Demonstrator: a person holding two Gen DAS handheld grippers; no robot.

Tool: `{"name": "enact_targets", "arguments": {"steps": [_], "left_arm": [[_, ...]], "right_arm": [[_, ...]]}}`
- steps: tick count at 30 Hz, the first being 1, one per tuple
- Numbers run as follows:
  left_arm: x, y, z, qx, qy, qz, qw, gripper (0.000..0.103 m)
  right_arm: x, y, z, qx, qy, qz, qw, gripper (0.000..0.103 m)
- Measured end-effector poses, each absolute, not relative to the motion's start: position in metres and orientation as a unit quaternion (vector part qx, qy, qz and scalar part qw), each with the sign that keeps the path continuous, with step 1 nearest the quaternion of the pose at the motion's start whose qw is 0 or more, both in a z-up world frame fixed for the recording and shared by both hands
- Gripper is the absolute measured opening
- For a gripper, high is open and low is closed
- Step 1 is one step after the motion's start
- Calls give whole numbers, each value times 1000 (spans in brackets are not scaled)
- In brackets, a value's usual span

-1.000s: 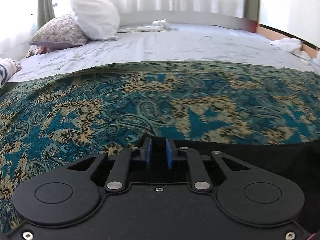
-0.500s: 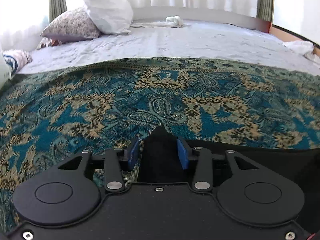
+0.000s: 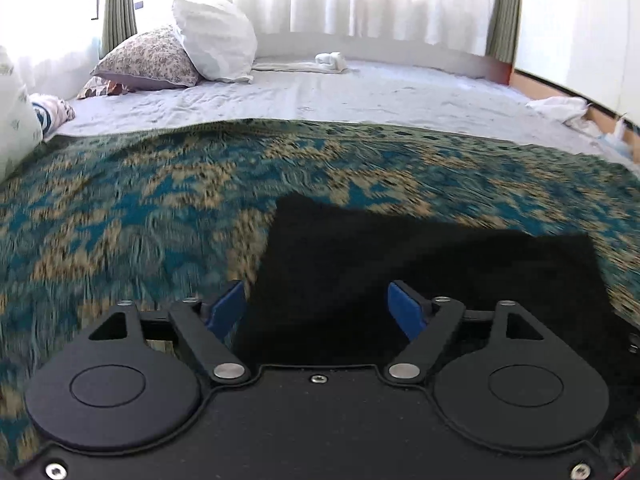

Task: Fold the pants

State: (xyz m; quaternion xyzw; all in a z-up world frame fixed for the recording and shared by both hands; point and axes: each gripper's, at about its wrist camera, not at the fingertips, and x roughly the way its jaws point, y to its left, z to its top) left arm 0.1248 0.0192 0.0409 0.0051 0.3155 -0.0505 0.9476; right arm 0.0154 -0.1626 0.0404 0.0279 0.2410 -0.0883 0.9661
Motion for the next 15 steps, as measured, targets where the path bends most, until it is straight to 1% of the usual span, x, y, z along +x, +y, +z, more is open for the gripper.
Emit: {"name": "enact_targets", "arguments": {"steps": [8,15], "left_arm": [[56,11,19,10,308,-48,950,80],[43,7,7,47,293,-42,954,82]], "right_arm": [[-9,-121,27,-11,223,-28,974,84],[-2,-101,8,-46,243,-42,968,84]]}}
